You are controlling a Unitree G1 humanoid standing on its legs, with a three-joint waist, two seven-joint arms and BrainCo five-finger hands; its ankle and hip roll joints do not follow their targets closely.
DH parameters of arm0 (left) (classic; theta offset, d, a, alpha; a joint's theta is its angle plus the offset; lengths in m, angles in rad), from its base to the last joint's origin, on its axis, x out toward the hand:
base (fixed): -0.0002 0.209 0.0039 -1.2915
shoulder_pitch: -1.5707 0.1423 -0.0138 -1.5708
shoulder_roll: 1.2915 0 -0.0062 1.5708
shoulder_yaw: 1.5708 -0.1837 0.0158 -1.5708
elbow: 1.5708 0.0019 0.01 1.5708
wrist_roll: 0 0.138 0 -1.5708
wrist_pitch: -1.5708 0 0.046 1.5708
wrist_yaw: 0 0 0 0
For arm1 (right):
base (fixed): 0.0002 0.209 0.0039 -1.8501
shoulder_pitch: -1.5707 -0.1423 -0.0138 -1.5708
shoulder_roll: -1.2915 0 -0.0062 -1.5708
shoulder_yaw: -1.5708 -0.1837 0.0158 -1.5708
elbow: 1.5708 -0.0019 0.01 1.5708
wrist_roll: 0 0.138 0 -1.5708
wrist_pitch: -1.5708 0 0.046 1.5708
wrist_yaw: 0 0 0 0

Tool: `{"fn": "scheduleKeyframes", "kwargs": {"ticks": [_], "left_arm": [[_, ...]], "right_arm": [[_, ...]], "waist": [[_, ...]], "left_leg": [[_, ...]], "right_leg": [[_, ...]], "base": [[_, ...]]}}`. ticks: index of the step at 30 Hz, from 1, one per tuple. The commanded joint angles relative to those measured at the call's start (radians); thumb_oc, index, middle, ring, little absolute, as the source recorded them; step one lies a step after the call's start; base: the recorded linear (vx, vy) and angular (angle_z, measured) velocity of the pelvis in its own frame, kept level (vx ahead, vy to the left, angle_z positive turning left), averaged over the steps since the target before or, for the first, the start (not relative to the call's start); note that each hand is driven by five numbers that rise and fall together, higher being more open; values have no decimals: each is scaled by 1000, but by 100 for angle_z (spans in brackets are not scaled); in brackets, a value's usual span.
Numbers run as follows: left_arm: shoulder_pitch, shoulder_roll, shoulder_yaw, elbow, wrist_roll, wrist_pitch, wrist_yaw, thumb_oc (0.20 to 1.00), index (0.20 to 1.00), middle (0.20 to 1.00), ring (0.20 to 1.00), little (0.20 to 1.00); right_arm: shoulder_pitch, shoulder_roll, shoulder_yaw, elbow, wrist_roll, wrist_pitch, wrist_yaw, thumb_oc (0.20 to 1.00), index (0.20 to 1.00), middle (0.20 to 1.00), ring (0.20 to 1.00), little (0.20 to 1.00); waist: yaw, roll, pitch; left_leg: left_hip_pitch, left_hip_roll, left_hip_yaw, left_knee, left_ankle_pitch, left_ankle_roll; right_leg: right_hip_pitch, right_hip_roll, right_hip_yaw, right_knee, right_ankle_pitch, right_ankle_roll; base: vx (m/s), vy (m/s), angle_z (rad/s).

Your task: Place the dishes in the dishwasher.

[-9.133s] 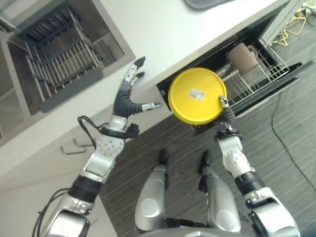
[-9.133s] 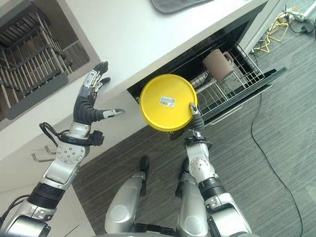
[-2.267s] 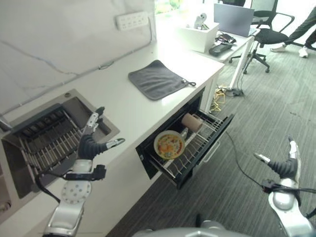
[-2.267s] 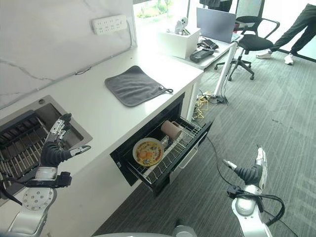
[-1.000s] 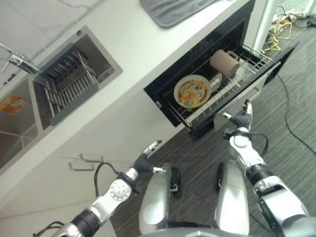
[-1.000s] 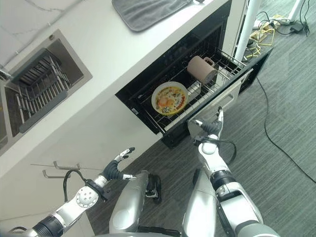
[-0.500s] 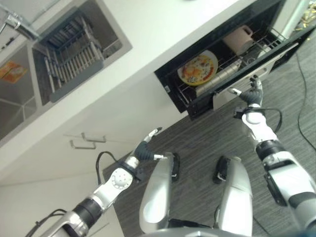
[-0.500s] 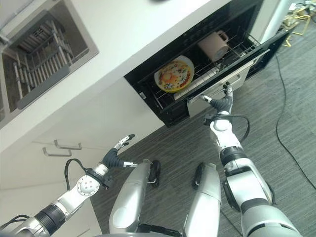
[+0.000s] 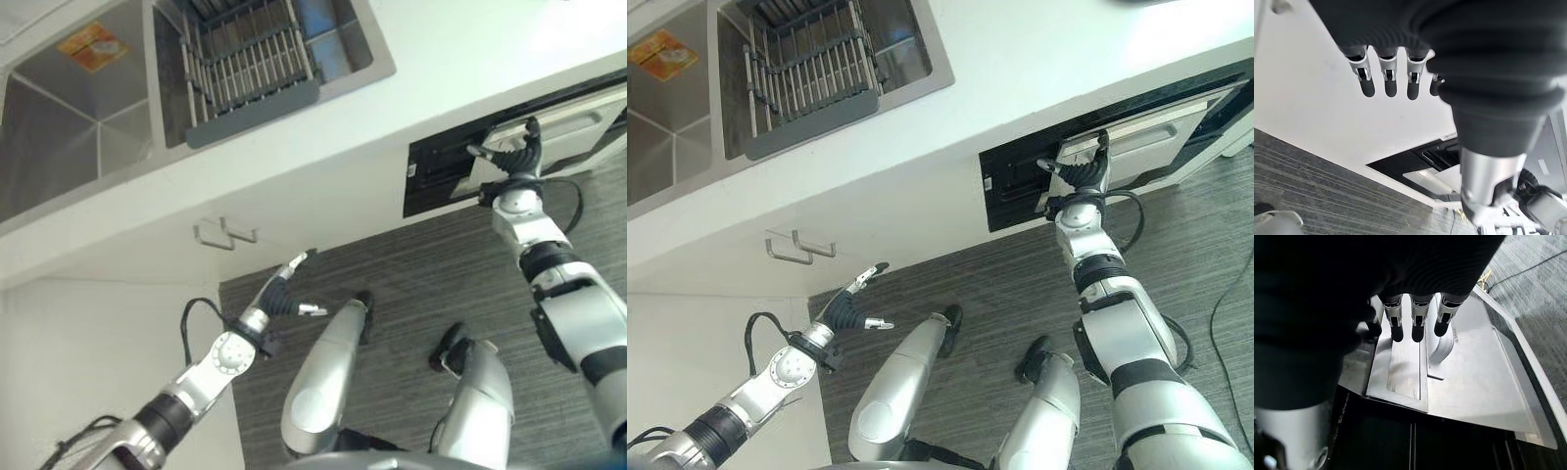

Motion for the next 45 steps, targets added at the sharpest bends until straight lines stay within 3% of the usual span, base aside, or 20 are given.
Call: {"fn": "scheduleKeyframes", "kwargs": {"ticks": [1,7,14,16,17,18,23,26,29,37,41,43,45], "left_arm": [[-51,51,-2,-109,-2,-59,-10,1000,1000,1000,1000,1000],[-57,58,15,-108,4,-44,-19,1000,1000,1000,1000,1000],[-44,17,31,-18,-105,3,-40,1000,1000,1000,1000,1000],[17,-68,99,140,-290,56,-149,1000,1000,1000,1000,1000],[38,-99,129,197,-317,90,-181,1000,1000,1000,1000,1000],[155,-216,260,458,-375,134,-351,1000,1000,1000,1000,1000],[199,-288,352,643,-357,203,-419,1000,1000,1000,1000,1000],[198,-318,380,766,-309,233,-430,1000,1000,1000,1000,1000],[194,-330,399,828,-296,238,-428,1000,1000,1000,1000,1000],[154,-380,387,927,-338,256,-503,1000,1000,1000,1000,1000],[135,-396,387,957,-388,320,-550,1000,1000,1000,1000,1000],[134,-416,404,995,-430,424,-579,1000,1000,1000,1000,1000],[135,-433,423,1024,-456,465,-594,1000,1000,1000,1000,1000]], "right_arm": [[-323,17,143,-96,-73,-132,71,1000,1000,1000,1000,1000],[-301,24,128,-65,-19,-98,53,1000,1000,1000,1000,1000],[-155,49,49,-73,49,-112,-22,1000,1000,1000,1000,1000],[45,75,19,-179,11,-86,-37,1000,1000,1000,1000,1000],[133,89,18,-225,-4,-72,-34,1000,1000,1000,1000,1000],[608,112,54,-421,-33,-57,33,1000,1000,1000,1000,1000],[848,137,7,-387,-88,-68,143,1000,1000,1000,1000,1000],[937,174,-43,-272,-105,-72,210,1000,1000,1000,1000,1000],[982,200,-62,-200,-139,-90,231,1000,1000,1000,1000,1000],[1039,265,-126,55,-104,-109,327,1000,1000,1000,1000,1000],[1034,284,-168,126,39,-27,440,1000,1000,1000,1000,1000],[1035,302,-210,185,119,45,492,1000,1000,1000,1000,1000],[1042,315,-240,228,143,76,526,1000,1000,1000,1000,1000]], "waist": [[80,20,-2],[87,1,-2],[51,-14,-2],[8,-40,-2],[-13,-55,-2],[-120,-131,-98],[-171,-172,-226],[-190,-185,-302],[-204,-190,-333],[-241,-190,-359],[-248,-187,-362],[-248,-186,-377],[-251,-186,-387]], "left_leg": [[38,-16,39,-124,83,70],[57,-8,37,-156,94,74],[86,5,50,-152,86,75],[148,23,64,-182,89,71],[180,31,69,-201,91,67],[324,83,129,-372,152,37],[460,109,180,-530,183,8],[536,123,199,-627,212,-8],[578,124,202,-663,212,-9],[646,129,229,-691,189,-4],[664,129,234,-697,182,-6],[677,131,233,-706,181,-10],[684,133,232,-710,180,-13]], "right_leg": [[35,40,21,112,-6,-29],[72,44,8,57,18,-27],[95,67,28,51,7,-33],[150,83,50,-4,18,-29],[179,90,60,-38,28,-25],[307,131,88,-314,140,11],[441,154,85,-517,201,47],[512,163,64,-595,229,64],[545,171,63,-621,233,66],[590,177,72,-646,228,70],[605,176,80,-679,241,75],[617,178,80,-703,251,79],[623,181,80,-710,253,79]], "base": [[30,-3,24],[-11,-31,10],[-28,-38,-5],[4,-79,-26],[133,-158,-54],[162,-145,-72],[71,-79,-82],[1,-67,7],[-2,-52,4],[33,-34,-5],[41,-22,-9],[111,-47,-8],[109,-43,1]]}}
